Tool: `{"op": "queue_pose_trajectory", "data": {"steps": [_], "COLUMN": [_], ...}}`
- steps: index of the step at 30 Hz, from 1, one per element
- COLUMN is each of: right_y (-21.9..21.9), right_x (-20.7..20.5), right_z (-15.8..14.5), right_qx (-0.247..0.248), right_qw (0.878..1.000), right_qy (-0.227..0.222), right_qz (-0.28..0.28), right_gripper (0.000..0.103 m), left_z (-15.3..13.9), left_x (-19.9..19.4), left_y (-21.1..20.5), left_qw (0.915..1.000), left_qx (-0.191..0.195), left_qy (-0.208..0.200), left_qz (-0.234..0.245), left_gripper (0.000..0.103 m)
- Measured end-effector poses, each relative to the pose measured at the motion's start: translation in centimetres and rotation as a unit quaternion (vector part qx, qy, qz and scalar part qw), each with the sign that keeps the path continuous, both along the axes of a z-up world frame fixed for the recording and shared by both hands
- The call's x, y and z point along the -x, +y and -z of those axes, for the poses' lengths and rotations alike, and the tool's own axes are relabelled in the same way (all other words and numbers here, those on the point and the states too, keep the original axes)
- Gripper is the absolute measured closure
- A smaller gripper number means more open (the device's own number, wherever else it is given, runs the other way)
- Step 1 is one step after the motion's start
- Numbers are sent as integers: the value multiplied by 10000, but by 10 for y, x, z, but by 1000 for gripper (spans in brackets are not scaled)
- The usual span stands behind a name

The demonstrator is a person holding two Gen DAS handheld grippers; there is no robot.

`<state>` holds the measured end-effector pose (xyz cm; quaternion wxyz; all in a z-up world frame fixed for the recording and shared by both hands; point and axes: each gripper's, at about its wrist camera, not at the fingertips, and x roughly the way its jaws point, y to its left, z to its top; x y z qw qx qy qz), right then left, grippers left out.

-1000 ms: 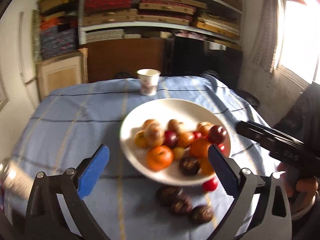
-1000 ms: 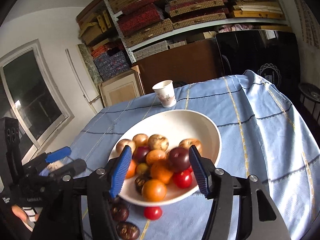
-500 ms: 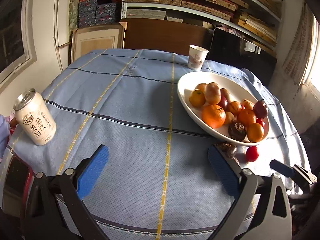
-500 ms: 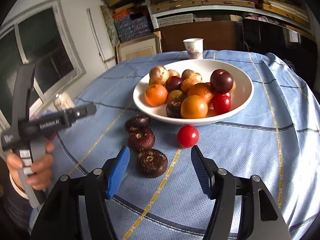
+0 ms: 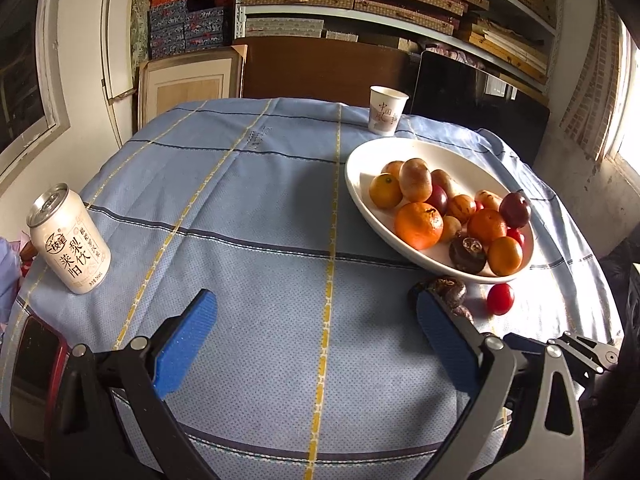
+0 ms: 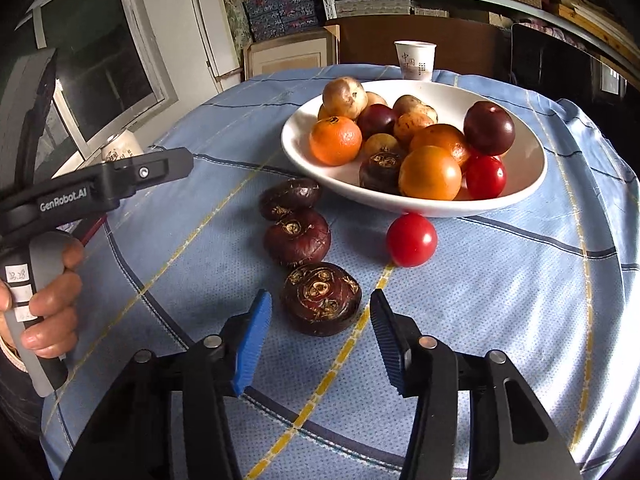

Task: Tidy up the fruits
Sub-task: 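Reach the right tool to the gold-patterned dark brown fruit and grasp it, then grasp the dark purple fruit with the left tool while the right tool holds its fruit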

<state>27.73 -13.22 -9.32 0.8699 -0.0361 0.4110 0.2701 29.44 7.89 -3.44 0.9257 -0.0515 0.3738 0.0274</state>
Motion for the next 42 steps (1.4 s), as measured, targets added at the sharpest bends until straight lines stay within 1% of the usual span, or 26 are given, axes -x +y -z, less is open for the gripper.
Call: {"op": "queue_pose_trajectory", "data": {"steps": [9, 11, 12, 15, 18, 20, 22, 24, 26, 27, 28, 29, 30, 31, 34, 36, 39, 42], "right_y": [7, 8, 8, 5, -9, -20, -31, -42, -50, -53, -56, -58, -59, -60, -60, -61, -64, -66], "right_x": [-4, -5, -4, -3, 0, 2, 1, -3, -6, -7, -9, -9, -10, -9, -10, -9, -9, -9], "right_z": [4, 4, 4, 3, -7, -16, -22, -26, -27, -28, -28, -29, -30, -30, -31, -31, -31, -33], "right_qx": [137, 183, 175, 132, -90, -197, -293, -409, -510, -565, -609, -644, -674, -686, -701, -740, -786, -839], "right_qw": [9999, 9998, 9998, 9999, 9998, 9989, 9978, 9965, 9953, 9946, 9942, 9938, 9934, 9934, 9932, 9929, 9922, 9916], "right_qy": [54, 50, 47, 35, -100, -257, -326, -332, -292, -273, -254, -233, -212, -209, -205, -173, -134, -132], "right_qz": [-29, -12, -16, 29, 168, 345, 496, 653, 768, 822, 851, 876, 899, 898, 902, 917, 960, 972], "right_gripper": [52, 55, 58, 59, 59, 59, 59, 59, 59, 59, 59, 59, 59, 59, 59, 59, 59, 59], "left_z": [0, 0, 0, 2, 3, 5, 7, 11, 14, 16, 19, 22, 27, 29, 33, 33, 35, 36], "left_x": [1, 1, 1, 0, 0, -1, -1, 0, 2, 3, 3, 2, 1, 0, -4, -8, -15, -21], "left_y": [-1, -2, -2, -2, -3, -5, -11, -21, -34, -40, -47, -53, -60, -65, -78, -85, -89, -88], "left_qw": [10000, 10000, 10000, 10000, 10000, 9998, 9990, 9967, 9923, 9904, 9879, 9860, 9838, 9826, 9794, 9799, 9805, 9827], "left_qx": [-30, -56, -59, -63, -43, -2, 84, 257, 432, 460, 497, 515, 515, 518, 587, 567, 524, 458], "left_qy": [-26, -28, -23, 10, 42, 108, 199, 308, 415, 475, 551, 620, 726, 784, 895, 889, 961, 980], "left_qz": [14, 22, 28, 42, 71, 163, 386, 705, 1081, 1216, 1365, 1460, 1554, 1604, 1712, 1691, 1632, 1501], "left_gripper": [5, 5, 5, 5, 5, 5, 5, 5, 15, 25, 32, 35, 42, 46, 51, 52, 57, 57]}}
